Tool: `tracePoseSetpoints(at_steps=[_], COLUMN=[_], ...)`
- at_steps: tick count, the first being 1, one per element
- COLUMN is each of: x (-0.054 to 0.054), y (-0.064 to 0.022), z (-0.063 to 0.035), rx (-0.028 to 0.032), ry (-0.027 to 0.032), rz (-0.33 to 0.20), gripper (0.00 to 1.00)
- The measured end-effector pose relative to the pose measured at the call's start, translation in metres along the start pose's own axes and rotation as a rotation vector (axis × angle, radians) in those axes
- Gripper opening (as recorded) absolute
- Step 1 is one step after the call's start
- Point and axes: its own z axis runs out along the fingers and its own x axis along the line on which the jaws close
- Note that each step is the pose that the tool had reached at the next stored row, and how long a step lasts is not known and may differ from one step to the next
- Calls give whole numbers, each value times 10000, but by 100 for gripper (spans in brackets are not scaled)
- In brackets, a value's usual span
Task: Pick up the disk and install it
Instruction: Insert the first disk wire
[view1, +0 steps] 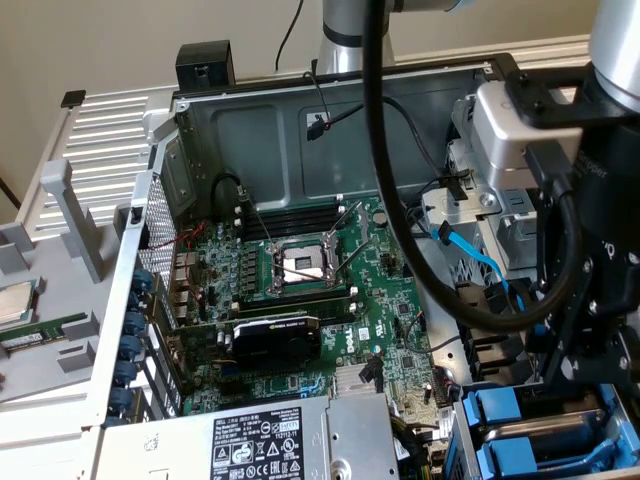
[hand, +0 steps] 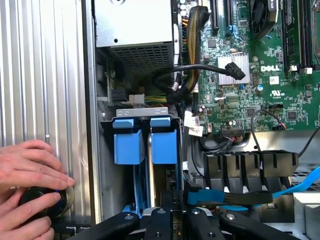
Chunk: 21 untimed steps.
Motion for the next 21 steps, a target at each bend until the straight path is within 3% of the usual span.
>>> tracePoseSetpoints(at_steps=[21], x=[-6], y=[5], z=[22], rx=[2], ry=[1], rz=[0], gripper=[17])
